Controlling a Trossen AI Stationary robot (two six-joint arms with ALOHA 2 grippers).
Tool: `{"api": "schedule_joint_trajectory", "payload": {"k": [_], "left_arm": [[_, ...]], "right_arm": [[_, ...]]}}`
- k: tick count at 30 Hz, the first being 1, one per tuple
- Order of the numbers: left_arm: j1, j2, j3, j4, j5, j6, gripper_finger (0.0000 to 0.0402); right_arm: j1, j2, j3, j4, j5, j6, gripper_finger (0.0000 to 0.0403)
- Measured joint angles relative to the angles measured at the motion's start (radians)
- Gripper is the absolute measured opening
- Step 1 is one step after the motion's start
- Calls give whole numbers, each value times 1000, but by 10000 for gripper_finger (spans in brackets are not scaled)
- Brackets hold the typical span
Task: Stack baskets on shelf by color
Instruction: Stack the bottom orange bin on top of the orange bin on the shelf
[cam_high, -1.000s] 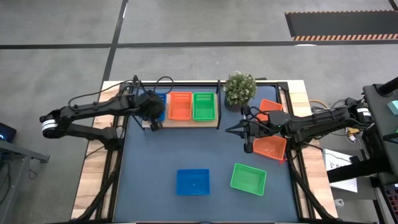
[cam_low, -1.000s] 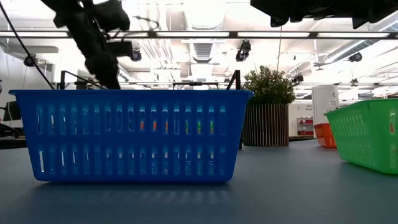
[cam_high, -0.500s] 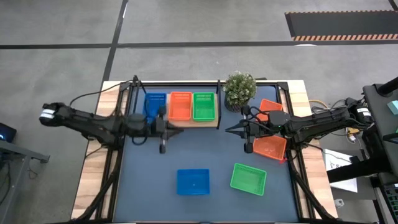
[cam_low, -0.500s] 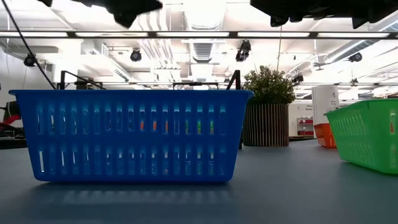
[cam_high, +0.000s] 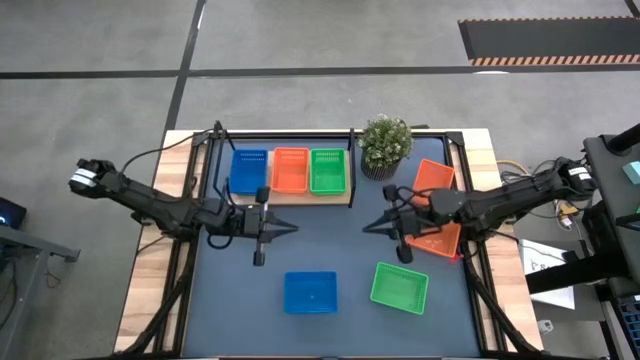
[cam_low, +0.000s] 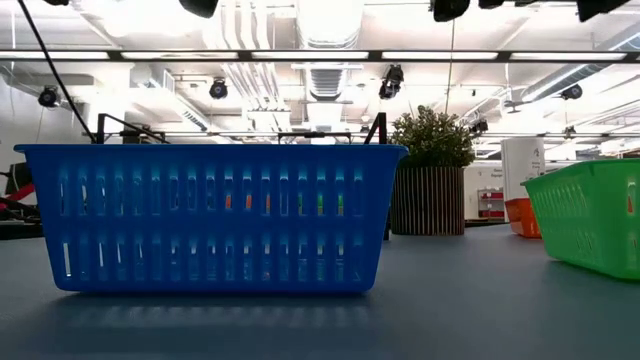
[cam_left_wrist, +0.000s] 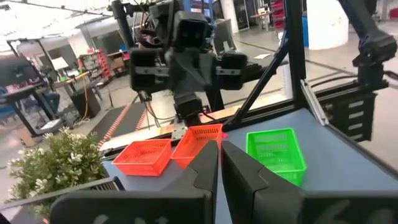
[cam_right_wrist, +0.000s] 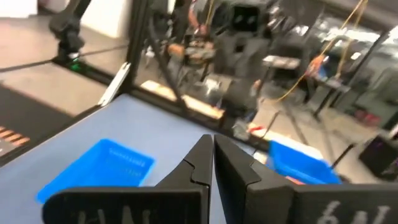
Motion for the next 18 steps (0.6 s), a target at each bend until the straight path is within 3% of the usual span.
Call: {"api": "schedule_joint_trajectory", "payload": {"k": [5, 10, 13, 18], "left_arm": [[0, 0, 0, 1, 0, 47, 4], [0, 0, 0, 1, 0, 48, 4], [0, 0, 0, 1, 0, 48, 4], [0, 0, 1, 1, 0, 49, 4]], "right_arm": [[68, 61, 97, -189, 43, 65, 8], [103, 128, 236, -469, 86, 257, 8], [102, 176, 334, -756, 85, 432, 8], [102, 275, 502, -1383, 48, 809, 8]]}}
